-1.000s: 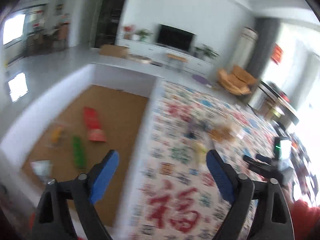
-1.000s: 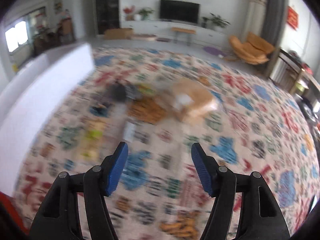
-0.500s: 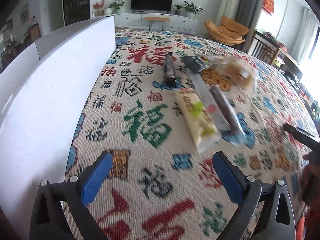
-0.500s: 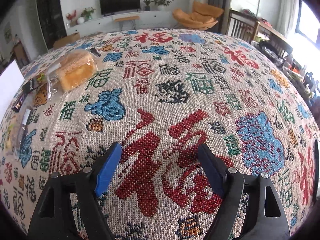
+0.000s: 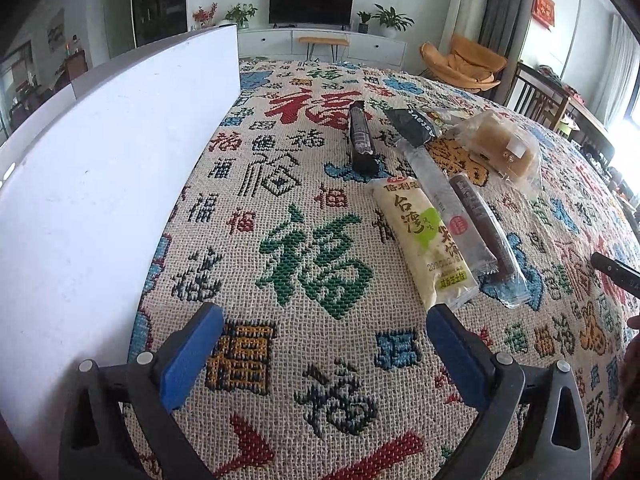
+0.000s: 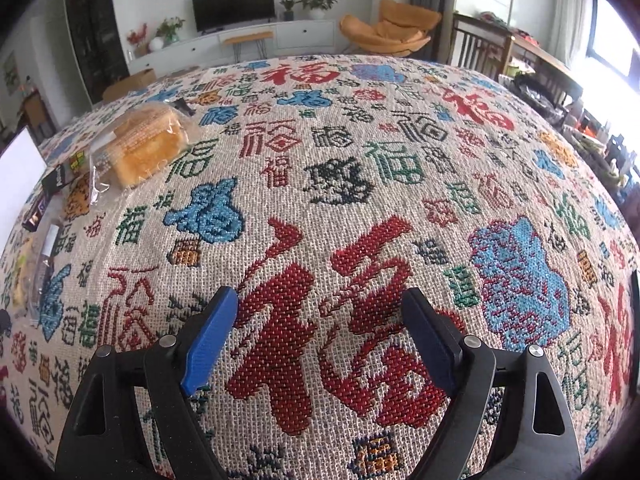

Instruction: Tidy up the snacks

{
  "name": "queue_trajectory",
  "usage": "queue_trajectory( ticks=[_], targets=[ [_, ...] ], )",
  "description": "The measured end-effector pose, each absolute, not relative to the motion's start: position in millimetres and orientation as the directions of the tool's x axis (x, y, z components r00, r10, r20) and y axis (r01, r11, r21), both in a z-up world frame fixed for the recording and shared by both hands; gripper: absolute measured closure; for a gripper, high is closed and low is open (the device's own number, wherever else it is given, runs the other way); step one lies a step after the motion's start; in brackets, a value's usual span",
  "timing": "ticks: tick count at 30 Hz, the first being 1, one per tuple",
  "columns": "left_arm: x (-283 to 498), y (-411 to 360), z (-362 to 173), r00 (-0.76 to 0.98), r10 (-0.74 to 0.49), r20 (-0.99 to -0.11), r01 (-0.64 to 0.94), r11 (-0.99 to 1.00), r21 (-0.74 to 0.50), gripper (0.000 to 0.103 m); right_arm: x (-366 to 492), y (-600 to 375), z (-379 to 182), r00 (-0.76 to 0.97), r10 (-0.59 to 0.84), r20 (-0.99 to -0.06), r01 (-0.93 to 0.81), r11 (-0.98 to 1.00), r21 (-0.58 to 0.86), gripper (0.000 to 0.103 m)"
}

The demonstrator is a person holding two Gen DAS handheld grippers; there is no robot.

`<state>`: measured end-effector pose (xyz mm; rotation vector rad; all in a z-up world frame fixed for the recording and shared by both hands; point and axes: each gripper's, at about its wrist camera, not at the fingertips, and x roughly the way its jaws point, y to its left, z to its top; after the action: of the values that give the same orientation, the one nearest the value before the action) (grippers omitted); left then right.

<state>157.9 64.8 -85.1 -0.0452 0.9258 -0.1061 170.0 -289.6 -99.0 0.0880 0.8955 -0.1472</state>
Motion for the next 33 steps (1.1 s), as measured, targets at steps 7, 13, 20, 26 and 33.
queue_trajectory(
  ticks=[7,13,20,26,33],
  targets=[
    [158.5,62.9,-85.5,0.592,-0.105,-0.799,0.076,0.994,-0.074,0.001,170.1,-289.7,-99.1,0.616,-0.091,-0.783,0.165,0.986,0.015,0.017],
    [159.0,60.1,-86.1,0.589,-0.089,-0.803,0.076,0.996,-0.055,0.001,170.3,-289.7,-99.2,0.616,-0.091,-0.783,0.165,0.986,0.015,0.017],
    [160.1,56.1,-86.9,0.584,-0.066,-0.809,0.075,0.997,-0.027,0.000,170.4,-289.8,-99.3,0.616,-0.091,-0.783,0.165,0.986,0.015,0.017],
    [159.8,56.6,-86.9,0.584,-0.068,-0.809,0.075,0.997,-0.029,0.000,170.6,-289.9,-99.5,0.616,-0.091,-0.783,0.165,0.986,0.015,0.017],
    [159.9,56.7,-86.7,0.585,-0.071,-0.808,0.075,0.997,-0.033,0.000,171.1,-289.5,-99.6,0.616,-0.091,-0.783,0.165,0.986,0.015,0.017]
  ],
)
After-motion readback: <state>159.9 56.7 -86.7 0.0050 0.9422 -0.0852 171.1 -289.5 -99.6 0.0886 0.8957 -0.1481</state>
